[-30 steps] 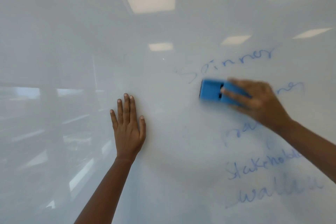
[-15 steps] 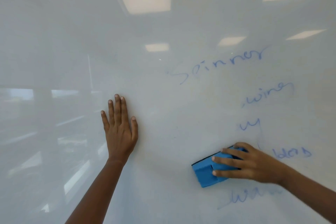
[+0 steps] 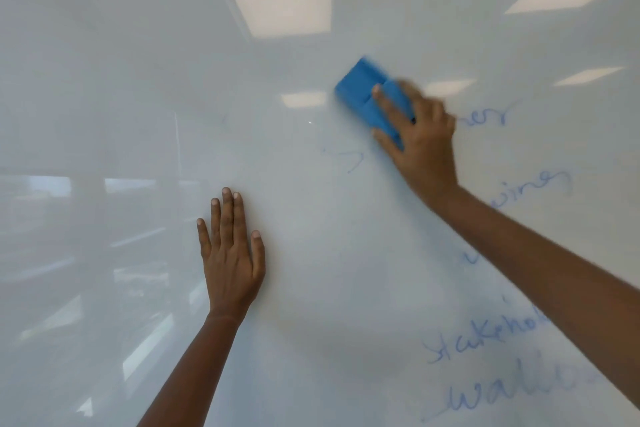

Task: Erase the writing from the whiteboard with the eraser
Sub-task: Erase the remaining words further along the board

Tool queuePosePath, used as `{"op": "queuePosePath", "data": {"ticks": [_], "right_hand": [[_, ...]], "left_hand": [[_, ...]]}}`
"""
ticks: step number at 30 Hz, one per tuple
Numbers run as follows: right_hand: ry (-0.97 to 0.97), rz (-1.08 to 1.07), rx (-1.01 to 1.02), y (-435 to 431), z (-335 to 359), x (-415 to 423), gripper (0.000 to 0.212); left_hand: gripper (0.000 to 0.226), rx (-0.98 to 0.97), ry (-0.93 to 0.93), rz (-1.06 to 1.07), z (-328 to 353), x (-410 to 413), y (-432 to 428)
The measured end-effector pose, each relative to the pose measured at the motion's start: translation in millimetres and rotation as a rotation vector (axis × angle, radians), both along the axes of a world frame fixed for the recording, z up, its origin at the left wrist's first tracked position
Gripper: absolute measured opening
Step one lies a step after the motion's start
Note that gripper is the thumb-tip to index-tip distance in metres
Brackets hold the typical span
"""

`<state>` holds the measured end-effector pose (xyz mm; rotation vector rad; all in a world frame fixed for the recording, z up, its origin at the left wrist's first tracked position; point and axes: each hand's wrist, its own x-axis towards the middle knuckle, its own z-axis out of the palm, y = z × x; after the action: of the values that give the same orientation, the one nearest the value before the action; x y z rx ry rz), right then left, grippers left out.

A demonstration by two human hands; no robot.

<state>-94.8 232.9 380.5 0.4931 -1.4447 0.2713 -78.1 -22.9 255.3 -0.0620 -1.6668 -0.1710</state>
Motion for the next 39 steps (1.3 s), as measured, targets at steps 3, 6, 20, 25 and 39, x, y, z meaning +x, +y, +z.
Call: {"op": "queuePosePath", "data": {"ticks": [3, 6, 20, 25, 39], "right_hand": [[0.139, 0.003, 0.374, -16, -65, 2, 0.034], [0.179, -0.011, 0.820, -5, -104, 2, 0.027], [-0.155, -0.065, -0.120, -53, 49, 10, 0.053], [-0.077, -0.050, 0.257, -131, 5, 23, 0.054], [-0.079, -0.087, -0.064, 18, 42, -7, 0.052]], "left_hand": [[0.055, -0.002, 0.014, 0.000, 0, 1, 0], [0.055, -0.006, 0.017, -0.006, 0, 1, 0], [0.058, 0.015, 0.059, -0.016, -1, 1, 2], [0.060, 0.013, 0.102, 0.008, -1, 1, 2], [0.059, 0.077, 0.035, -0.044, 17, 1, 12]]}}
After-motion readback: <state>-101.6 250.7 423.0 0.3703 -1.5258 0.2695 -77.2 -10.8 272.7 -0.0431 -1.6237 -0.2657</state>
